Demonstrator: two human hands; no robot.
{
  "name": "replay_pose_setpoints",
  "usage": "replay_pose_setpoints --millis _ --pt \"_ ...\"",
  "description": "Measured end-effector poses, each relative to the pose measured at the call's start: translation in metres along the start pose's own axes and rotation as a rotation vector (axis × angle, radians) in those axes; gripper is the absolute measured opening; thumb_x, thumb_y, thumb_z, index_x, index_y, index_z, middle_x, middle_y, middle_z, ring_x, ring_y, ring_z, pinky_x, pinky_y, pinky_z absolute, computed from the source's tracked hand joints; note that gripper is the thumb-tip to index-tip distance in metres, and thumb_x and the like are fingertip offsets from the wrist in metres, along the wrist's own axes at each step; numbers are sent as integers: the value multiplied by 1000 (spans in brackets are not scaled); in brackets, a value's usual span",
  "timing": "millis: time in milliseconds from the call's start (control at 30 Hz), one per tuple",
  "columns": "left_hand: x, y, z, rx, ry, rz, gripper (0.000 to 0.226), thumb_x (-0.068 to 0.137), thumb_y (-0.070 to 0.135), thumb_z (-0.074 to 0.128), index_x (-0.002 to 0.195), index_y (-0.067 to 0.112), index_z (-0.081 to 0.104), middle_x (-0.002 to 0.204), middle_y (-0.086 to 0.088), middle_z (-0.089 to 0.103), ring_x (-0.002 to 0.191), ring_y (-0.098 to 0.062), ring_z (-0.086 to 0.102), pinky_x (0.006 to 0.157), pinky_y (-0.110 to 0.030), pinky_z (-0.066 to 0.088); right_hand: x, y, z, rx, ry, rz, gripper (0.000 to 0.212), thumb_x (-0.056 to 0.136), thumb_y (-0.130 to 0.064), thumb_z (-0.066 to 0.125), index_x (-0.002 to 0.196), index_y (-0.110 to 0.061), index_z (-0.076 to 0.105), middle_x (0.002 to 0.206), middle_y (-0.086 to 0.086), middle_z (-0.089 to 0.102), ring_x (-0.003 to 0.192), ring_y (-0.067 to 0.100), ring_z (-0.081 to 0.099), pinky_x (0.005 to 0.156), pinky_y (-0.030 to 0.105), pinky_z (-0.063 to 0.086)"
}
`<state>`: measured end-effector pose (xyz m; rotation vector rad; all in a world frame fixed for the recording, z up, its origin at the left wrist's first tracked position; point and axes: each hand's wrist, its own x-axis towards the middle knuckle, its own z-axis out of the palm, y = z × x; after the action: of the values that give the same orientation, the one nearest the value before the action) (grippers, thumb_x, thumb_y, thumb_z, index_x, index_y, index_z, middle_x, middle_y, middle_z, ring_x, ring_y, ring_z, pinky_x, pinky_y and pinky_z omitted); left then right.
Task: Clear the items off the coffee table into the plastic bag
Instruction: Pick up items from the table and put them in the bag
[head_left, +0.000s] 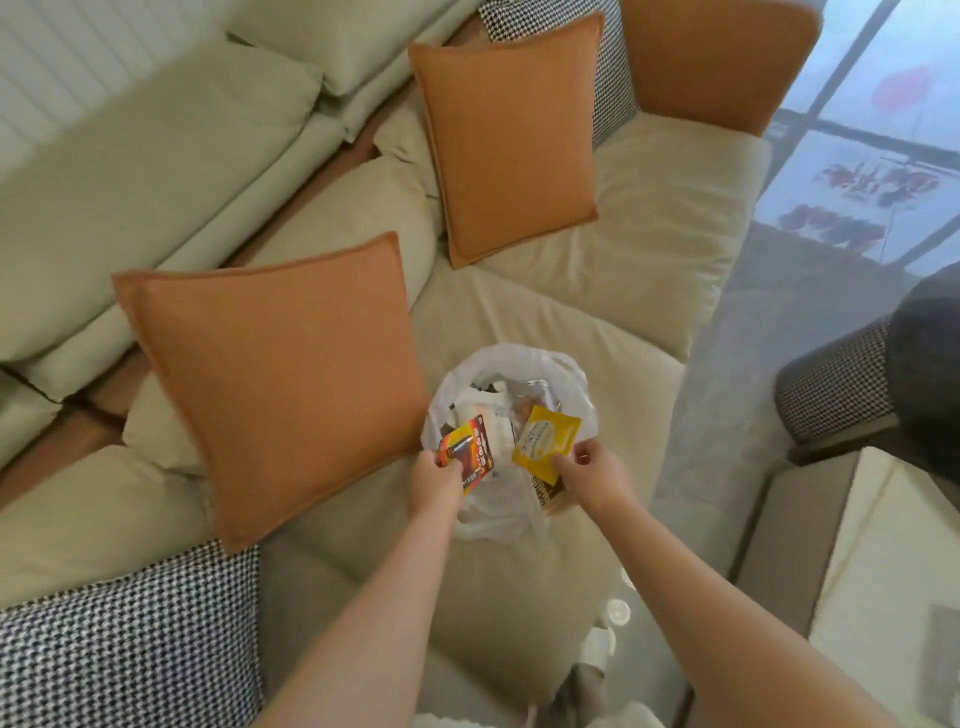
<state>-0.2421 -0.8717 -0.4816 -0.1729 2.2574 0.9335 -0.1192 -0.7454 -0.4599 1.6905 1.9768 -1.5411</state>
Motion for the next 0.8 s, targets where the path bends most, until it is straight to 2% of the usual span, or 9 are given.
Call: replay_pose_setpoints --millis 33,133,200,300,400,467,567,667,800 --pt "5 2 1 -5 5 -1 5 92 13 51 91 12 56 97 -9 64 86 -27 59 73 -32 44 6 -5 2 -9 -6 -3 26 87 -23 57 109 -8 55 93 5 62 80 19 53 54 24 37" --pt "18 11 7 -8 -2 10 26 94 14 54 69 20 47 73 1 56 69 -18 53 63 -30 39 29 -16 6 -65 -19 2 27 89 -23 55 111 -8 54 93 2 58 82 19 51 65 27 37" --pt "26 17 14 33 -22 8 30 94 12 53 66 22 46 67 7 51 61 -10 49 57 -25 36 45 -24 10 -103 -35 -5 28 90 -22 53 113 -5 55 95 6 61 80 19 51 69 28 40" --pt "39 31 22 104 -23 31 13 94 13 50 90 17 62 87 4 62 82 -17 59 67 -26 45 65 -32 13 -72 -120 -28 41 92 -16 49 133 -12 47 113 9 62 85 22 58 74 32 49" --pt "46 41 32 116 -28 41 22 92 12 50 110 14 63 112 -4 66 103 -24 62 90 -34 50 79 -30 11 -96 -187 -23 52 94 -13 50 144 -15 35 136 10 51 112 25 57 84 27 45" --pt "44 45 36 140 -50 50 23 92 12 48 110 14 63 111 -6 67 104 -24 62 89 -33 49 84 -24 8 -97 -204 10 51 92 -13 53 141 -10 38 138 11 49 118 28 55 96 32 45" --pt "37 45 40 204 -113 66 21 91 17 50 109 18 61 113 -3 66 103 -21 62 87 -31 50 81 -18 -4 -131 -213 44 45 92 -14 54 135 -7 43 129 12 56 111 28 58 83 26 44" --pt "26 45 45 353 -197 115 22 91 23 54 112 20 61 115 1 63 104 -17 60 83 -26 46 73 -10 -20 -187 -200 52 41 92 -17 54 132 -8 47 126 12 59 112 27 57 86 28 44" --pt "6 50 51 489 -244 209 18 92 25 53 108 22 62 114 2 63 104 -17 59 86 -30 48 59 5 -40 -192 -176 58 43 91 -18 57 131 -7 49 127 11 57 115 25 55 84 21 38"
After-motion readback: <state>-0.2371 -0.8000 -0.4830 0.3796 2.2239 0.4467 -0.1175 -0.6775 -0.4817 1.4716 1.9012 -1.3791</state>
